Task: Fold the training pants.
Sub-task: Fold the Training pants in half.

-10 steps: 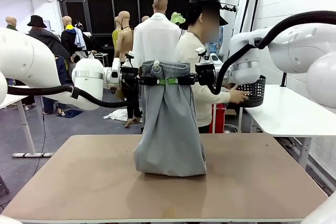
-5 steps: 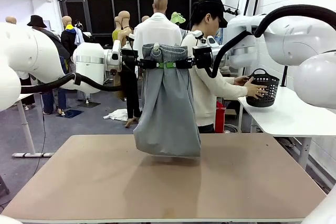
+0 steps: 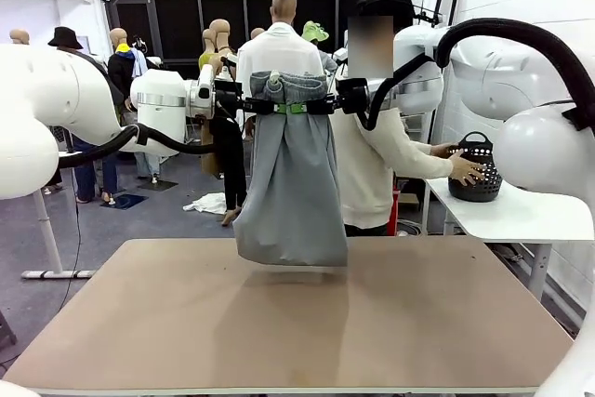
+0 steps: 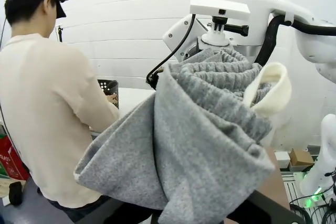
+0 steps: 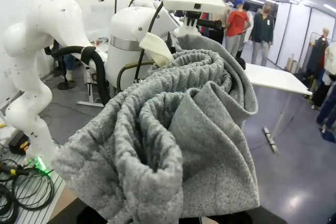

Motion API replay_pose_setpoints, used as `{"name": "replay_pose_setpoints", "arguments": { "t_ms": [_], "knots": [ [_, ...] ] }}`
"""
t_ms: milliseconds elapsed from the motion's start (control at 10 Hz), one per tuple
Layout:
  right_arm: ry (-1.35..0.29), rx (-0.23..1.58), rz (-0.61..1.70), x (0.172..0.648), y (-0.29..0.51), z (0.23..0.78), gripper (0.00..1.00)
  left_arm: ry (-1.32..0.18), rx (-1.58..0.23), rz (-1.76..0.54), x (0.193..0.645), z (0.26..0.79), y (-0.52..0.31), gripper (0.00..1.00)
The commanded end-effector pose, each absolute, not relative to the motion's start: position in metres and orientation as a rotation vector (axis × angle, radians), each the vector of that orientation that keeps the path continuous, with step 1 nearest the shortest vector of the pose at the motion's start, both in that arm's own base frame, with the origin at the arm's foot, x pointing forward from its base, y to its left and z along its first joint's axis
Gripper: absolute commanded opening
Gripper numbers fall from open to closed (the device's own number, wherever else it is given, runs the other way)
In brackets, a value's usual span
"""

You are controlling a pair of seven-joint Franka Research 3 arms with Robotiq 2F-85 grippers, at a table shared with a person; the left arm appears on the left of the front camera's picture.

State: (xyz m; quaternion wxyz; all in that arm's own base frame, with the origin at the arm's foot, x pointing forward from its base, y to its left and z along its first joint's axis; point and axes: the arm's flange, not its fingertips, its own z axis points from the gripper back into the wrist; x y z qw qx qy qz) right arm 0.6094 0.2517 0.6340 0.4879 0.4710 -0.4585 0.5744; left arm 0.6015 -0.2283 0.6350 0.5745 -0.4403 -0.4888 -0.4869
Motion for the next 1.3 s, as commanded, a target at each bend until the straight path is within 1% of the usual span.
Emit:
{"name": "replay_pose_setpoints", "arguments": {
  "t_ms": [0,300,400,500,700,800,900,1000,1200],
  "knots": [
    [-1.12,1.139,1.405,0.603,0.251,0.639,0.0,-1.147,-1.045,-1.152,0.591,0.639,-0.23,0.0],
    [-1.118,1.143,1.398,0.609,0.251,0.636,0.0,-1.147,-1.045,-1.152,0.591,0.639,-0.23,0.0],
    [-1.182,1.076,1.399,0.611,0.248,0.634,0.0,-1.148,-1.031,-1.144,0.6,0.638,-0.229,0.0],
    [-1.204,1.05,1.415,0.618,0.249,0.634,0.0,-1.18,-1.008,-1.153,0.613,0.637,-0.231,0.0],
    [-1.217,1.035,1.435,0.637,0.253,0.635,0.0,-1.177,-0.982,-1.164,0.629,0.632,-0.238,0.0],
    [-1.227,1.027,1.448,0.649,0.258,0.632,0.0,-1.174,-0.934,-1.168,0.638,0.627,-0.239,0.0],
    [-1.239,1.016,1.468,0.653,0.261,0.627,0.0,-1.175,-0.883,-1.166,0.645,0.622,-0.239,0.0],
    [-1.25,1.017,1.469,0.651,0.261,0.624,0.0,-1.185,-0.872,-1.16,0.647,0.616,-0.239,0.0],
    [-1.223,1.035,1.45,0.649,0.259,0.606,0.0,-1.147,-0.931,-1.129,0.644,0.593,-0.237,0.0]
  ]
}}
